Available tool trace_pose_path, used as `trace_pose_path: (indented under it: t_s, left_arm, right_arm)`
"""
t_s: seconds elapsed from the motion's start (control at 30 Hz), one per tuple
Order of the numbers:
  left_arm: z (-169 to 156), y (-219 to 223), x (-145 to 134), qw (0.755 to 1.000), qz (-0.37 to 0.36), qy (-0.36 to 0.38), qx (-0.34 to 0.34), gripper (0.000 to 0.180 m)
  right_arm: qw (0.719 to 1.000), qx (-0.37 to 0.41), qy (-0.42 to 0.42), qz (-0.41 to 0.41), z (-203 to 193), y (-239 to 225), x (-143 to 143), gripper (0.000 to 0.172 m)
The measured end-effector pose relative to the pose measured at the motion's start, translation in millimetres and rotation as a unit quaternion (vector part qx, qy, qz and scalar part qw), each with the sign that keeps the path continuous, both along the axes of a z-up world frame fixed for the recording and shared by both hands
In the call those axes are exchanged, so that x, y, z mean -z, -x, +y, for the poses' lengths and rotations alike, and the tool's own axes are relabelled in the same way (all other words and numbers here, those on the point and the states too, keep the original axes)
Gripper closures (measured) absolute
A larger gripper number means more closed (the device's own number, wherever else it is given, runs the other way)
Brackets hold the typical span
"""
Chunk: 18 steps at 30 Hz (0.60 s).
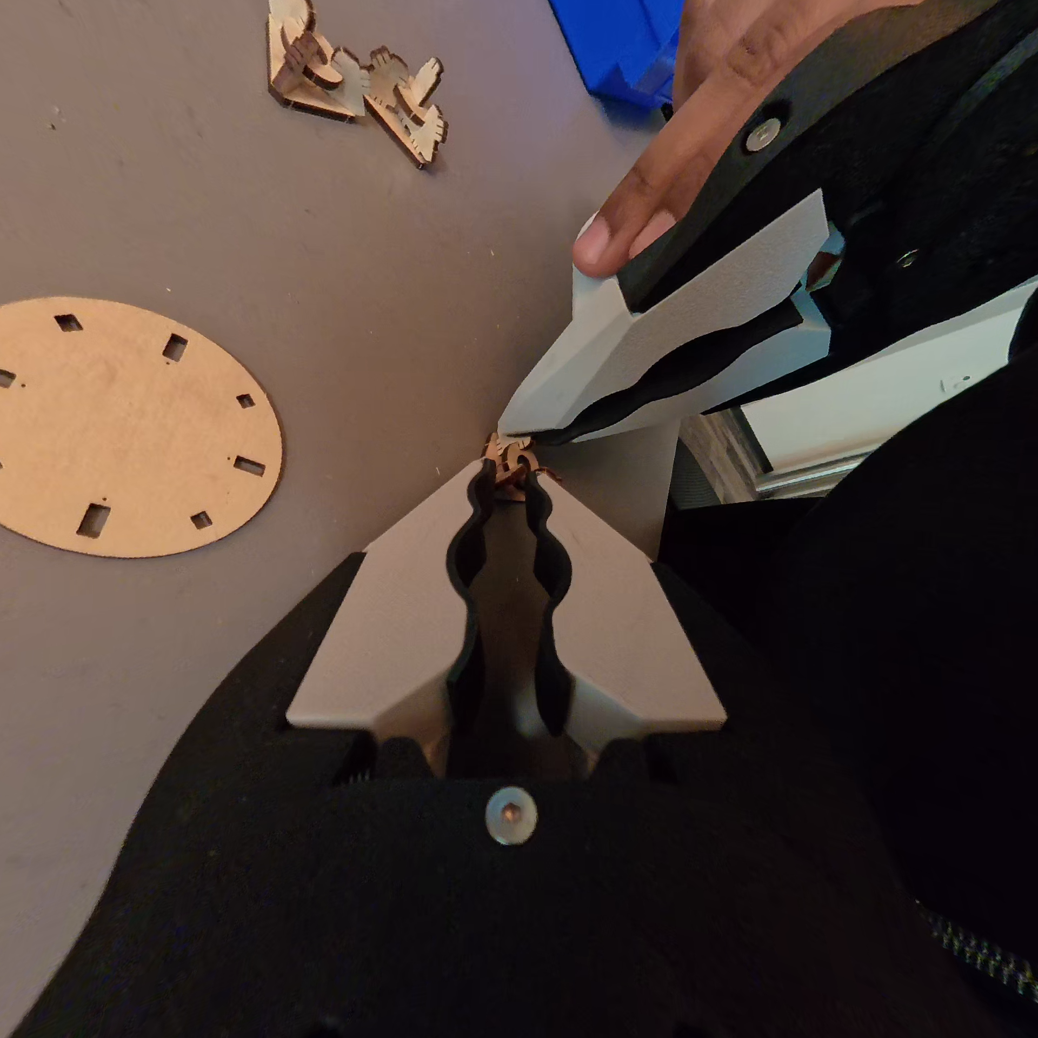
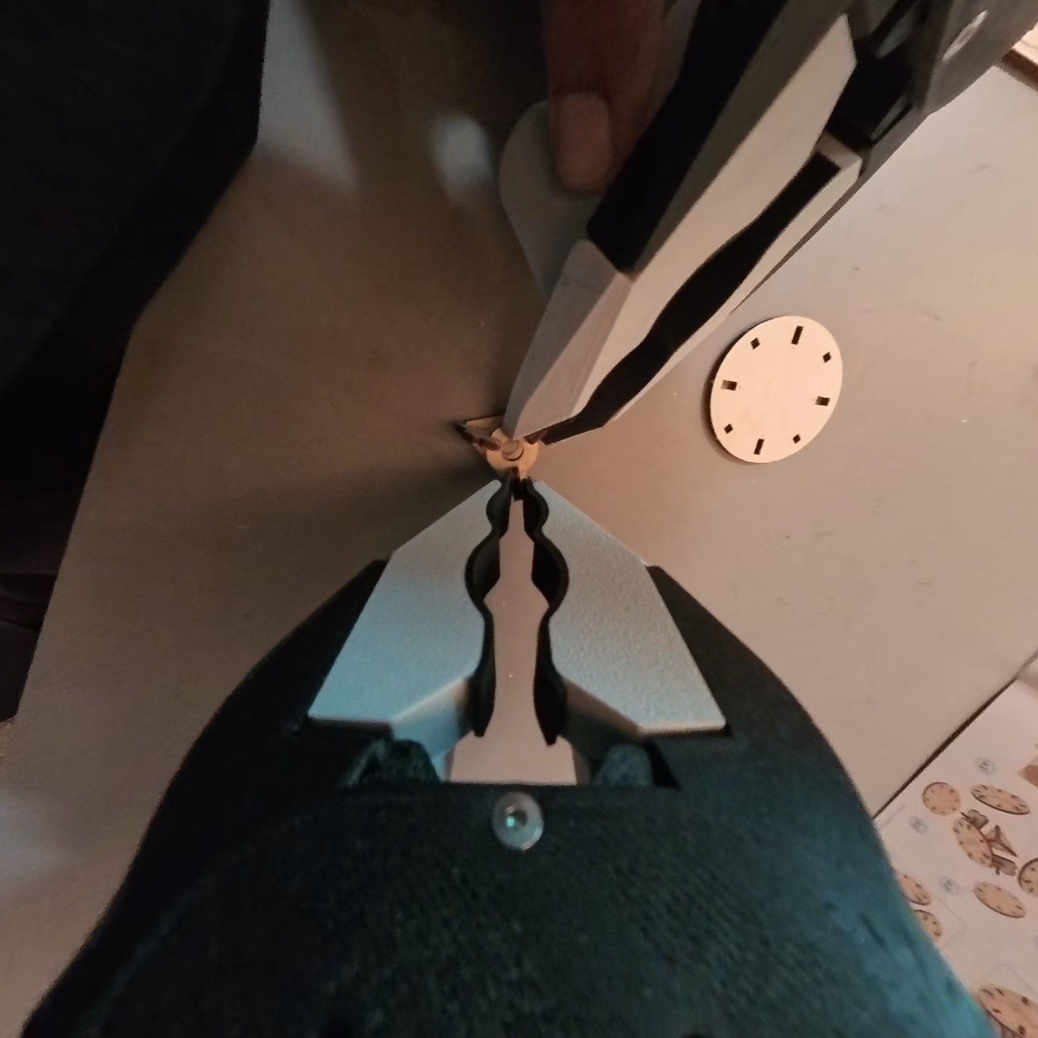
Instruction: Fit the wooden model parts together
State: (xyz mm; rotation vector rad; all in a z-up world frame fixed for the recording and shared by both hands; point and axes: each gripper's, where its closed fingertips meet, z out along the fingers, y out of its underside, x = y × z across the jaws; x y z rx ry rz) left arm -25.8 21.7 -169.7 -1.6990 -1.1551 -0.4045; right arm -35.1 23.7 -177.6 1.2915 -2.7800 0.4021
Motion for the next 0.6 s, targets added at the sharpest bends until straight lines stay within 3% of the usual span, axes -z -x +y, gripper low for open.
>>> trace_pose_path:
  t_s: [0.6]
  left_arm:
    - [-0.1,-0.2,0.9,1.000,0.004,0.005,0.004,0.168]
  right_arm:
    - [0.999,0.009,-0.047,-0.012,0.8,-0.5,3.7,0.171]
